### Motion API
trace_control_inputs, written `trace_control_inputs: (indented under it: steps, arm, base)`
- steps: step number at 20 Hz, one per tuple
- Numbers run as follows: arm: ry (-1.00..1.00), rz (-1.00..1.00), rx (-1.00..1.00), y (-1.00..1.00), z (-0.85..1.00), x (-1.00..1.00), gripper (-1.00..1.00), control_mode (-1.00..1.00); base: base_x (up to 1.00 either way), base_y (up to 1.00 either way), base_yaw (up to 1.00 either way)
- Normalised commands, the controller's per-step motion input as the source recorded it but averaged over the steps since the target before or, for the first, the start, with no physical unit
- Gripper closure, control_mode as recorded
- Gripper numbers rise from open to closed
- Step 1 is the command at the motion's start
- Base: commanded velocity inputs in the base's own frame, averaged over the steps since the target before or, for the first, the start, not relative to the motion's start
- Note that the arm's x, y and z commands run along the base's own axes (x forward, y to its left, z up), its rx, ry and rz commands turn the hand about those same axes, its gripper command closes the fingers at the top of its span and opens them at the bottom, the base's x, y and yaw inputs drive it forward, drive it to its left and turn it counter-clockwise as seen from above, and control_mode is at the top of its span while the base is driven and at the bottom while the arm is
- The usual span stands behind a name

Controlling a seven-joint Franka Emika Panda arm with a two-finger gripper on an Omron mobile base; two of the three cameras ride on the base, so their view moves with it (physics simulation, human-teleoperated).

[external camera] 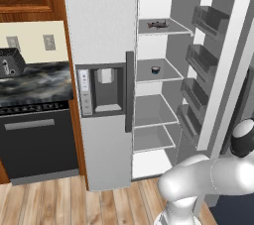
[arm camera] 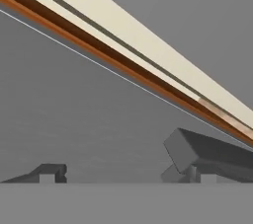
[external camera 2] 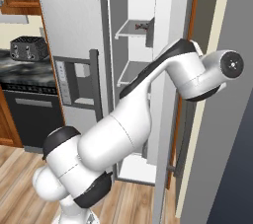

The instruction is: Pick up the frozen fish from the freezer, place it on any shelf in the fridge, and close the fridge and freezer doors when done.

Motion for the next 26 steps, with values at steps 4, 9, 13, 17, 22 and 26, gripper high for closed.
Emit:
trace_control_inputs:
  steps: [4,9,13,17,22,26]
  arm:
    - [-0.01,0.00,0.02,0.17,0.04,0.14,-1.00,-1.00]
    - [-0.02,0.04,0.06,0.50,0.05,0.18,-1.00,-1.00]
    - [-0.02,0.09,0.11,0.73,0.06,0.22,-1.00,-1.00]
    - [-0.02,0.12,0.13,0.69,0.09,0.29,-1.00,-1.00]
    - [-0.03,0.11,0.11,0.63,0.15,0.33,-1.00,-1.00]
    - [-0.02,0.08,0.11,0.58,0.19,0.34,-1.00,-1.00]
  base:
    - [0.00,0.00,0.00]
    - [0.00,0.00,0.00]
    - [0.00,0.00,0.00]
    - [0.00,0.00,0.00]
    - [0.00,0.00,0.00]
    - [0.00,0.00,0.00]
